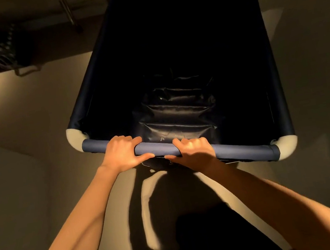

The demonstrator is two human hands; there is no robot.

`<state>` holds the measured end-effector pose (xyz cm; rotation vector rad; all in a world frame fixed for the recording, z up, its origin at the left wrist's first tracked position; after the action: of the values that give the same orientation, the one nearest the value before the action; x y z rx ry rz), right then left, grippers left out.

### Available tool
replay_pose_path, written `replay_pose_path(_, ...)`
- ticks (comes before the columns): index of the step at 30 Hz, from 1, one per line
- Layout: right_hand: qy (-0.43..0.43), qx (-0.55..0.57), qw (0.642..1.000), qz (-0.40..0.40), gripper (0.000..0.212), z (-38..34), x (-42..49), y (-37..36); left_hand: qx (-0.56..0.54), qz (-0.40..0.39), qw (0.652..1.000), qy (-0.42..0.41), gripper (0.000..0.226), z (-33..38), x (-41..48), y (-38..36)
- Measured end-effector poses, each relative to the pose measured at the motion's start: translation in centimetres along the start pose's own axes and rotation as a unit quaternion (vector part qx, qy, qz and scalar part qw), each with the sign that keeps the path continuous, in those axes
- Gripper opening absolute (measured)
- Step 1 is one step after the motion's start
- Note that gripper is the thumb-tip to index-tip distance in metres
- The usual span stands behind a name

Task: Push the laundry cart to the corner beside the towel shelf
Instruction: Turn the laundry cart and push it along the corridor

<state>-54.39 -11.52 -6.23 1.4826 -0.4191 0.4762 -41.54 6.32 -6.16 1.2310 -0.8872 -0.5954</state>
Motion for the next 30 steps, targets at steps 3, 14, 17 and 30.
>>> replay_pose_path(3, 0.004, 0.025, 0.999, -0.038, 0.050, -1.0, -2.6, 1.3, 0.002, 0.017, 1.000, 0.006, 0.068, 2.0, -2.9, 0.3)
replay_pose_path(14, 0.058, 0.037, 0.991, -0.112, 0.048, -3.9, -13.3, 8.1, 0.003, 0.045, 0.998, 0.035, 0.072, 11.6, -14.0, 2.1)
replay_pose_path(17, 0.075, 0.047, 0.989, -0.118, 0.051, -3.2, -16.7, 10.2, 0.002, 0.042, 0.998, 0.053, 0.072, 15.9, -16.2, 2.4)
replay_pose_path(30, 0.168, 0.052, 0.973, -0.149, 0.056, 10.2, -25.2, 15.3, 0.002, 0.049, 0.988, 0.145, 0.062, 33.9, -14.6, 0.7)
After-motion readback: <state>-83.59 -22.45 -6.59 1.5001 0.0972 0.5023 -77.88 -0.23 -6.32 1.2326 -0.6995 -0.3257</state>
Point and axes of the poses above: each hand's wrist, its own x-axis towards the middle knuckle, its own y-axis out of the back of the hand, z = x × y, the point moved 3 cm from there along x, towards the middle knuckle, and after that the axes turned 6 degrees about z, right-handed, at the moved point
